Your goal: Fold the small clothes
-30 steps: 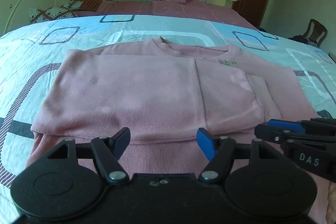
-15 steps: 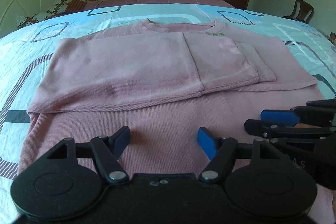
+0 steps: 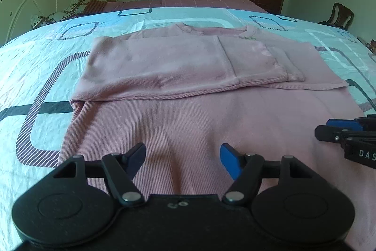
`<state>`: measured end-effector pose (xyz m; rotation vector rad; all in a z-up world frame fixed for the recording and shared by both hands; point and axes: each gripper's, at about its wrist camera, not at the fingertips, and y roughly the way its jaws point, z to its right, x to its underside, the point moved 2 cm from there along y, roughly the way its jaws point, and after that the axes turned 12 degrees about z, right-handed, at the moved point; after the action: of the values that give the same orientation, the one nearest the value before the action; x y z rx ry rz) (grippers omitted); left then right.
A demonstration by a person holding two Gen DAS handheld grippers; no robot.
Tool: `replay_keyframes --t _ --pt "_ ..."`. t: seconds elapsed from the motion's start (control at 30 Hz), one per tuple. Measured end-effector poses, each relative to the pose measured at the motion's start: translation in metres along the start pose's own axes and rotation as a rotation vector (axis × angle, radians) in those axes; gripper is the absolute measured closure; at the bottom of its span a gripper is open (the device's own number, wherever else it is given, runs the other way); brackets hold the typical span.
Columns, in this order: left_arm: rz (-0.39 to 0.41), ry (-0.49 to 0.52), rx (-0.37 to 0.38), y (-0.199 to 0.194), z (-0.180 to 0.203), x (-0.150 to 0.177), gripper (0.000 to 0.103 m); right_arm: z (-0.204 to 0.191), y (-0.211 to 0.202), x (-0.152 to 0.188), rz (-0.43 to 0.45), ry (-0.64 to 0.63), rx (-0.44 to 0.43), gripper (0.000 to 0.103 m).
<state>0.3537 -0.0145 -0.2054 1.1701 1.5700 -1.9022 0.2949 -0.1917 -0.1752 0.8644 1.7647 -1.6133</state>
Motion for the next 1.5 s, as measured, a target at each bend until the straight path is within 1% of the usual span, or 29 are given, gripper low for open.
replay_keyframes --t 0.13,0.27,0.37,0.43,0.47,0.53,0.57,0.67,0.73,0.8,0.87,0.9,0.97,1.03,1.07,1.13,1.2,1.27,1.37,1.43,1.47,1.5 --pt "0.020 0.008 0.034 -0.024 0.008 0.007 0.035 -0.020 -0.021 0.008 0.002 -0.027 -0.056 0.079" --pt "-0.005 0.010 0.044 -0.036 0.014 0.025 0.035 -0.029 -0.035 0.026 -0.032 -0.044 -0.085 0.079" --pt "-0.033 0.054 0.026 -0.041 0.014 0.042 0.035 -0.028 -0.043 0.040 -0.050 -0.065 -0.065 0.079" --pt "-0.039 0.066 -0.001 -0.043 0.008 0.053 0.033 -0.021 -0.047 0.049 -0.069 -0.067 -0.047 0.079" --pt "-0.029 0.074 -0.014 -0.046 0.004 0.057 0.032 -0.019 -0.048 0.053 -0.077 -0.094 -0.026 0.079" --pt "-0.016 0.076 -0.039 -0.051 -0.004 0.063 0.032 -0.014 -0.055 0.063 -0.063 -0.179 0.030 0.079" --pt "-0.013 0.072 -0.044 -0.054 -0.007 0.065 0.032 -0.010 -0.058 0.066 -0.063 -0.193 0.052 0.079" --pt "-0.018 0.065 -0.062 -0.062 -0.015 0.068 0.033 0.007 -0.065 0.069 -0.070 -0.135 0.079 0.079" --pt "-0.031 0.031 -0.066 -0.070 -0.016 0.067 0.035 0.010 -0.072 0.067 -0.076 -0.109 0.101 0.079" --pt "-0.022 0.028 -0.055 -0.078 -0.012 0.066 0.039 0.003 -0.082 0.066 -0.055 -0.100 0.069 0.079" --pt "-0.008 0.002 -0.023 -0.086 -0.009 0.066 0.039 -0.003 -0.090 0.068 -0.034 -0.057 0.016 0.079" --pt "-0.003 -0.008 -0.009 -0.090 -0.006 0.067 0.039 -0.007 -0.094 0.067 -0.021 -0.046 0.009 0.079" --pt "-0.009 -0.007 0.003 -0.093 -0.003 0.071 0.039 -0.016 -0.099 0.069 -0.024 -0.066 -0.008 0.079" --pt "-0.034 0.014 -0.003 -0.095 -0.002 0.082 0.038 -0.022 -0.100 0.076 -0.047 -0.106 -0.013 0.079" --pt "-0.042 0.036 -0.015 -0.096 -0.004 0.088 0.037 -0.022 -0.101 0.080 -0.058 -0.124 -0.007 0.079" --pt "-0.033 0.078 -0.037 -0.101 -0.010 0.095 0.036 -0.016 -0.104 0.092 -0.080 -0.167 0.031 0.079" --pt "-0.039 0.063 -0.054 -0.105 -0.019 0.098 0.036 -0.007 -0.111 0.100 -0.084 -0.208 0.072 0.079" --pt "-0.044 0.044 -0.068 -0.108 -0.028 0.100 0.036 0.005 -0.116 0.104 -0.096 -0.209 0.120 0.079" --pt "-0.047 0.031 -0.079 -0.114 -0.035 0.100 0.036 0.021 -0.123 0.107 -0.106 -0.196 0.165 0.079" --pt "-0.048 0.020 -0.086 -0.119 -0.036 0.101 0.037 0.025 -0.129 0.107 -0.109 -0.184 0.175 0.079" --pt "-0.046 0.009 -0.086 -0.123 -0.037 0.100 0.039 0.027 -0.131 0.107 -0.109 -0.172 0.178 0.078" --pt "-0.039 -0.002 -0.089 -0.128 -0.038 0.098 0.039 0.029 -0.138 0.105 -0.096 -0.159 0.175 0.078"
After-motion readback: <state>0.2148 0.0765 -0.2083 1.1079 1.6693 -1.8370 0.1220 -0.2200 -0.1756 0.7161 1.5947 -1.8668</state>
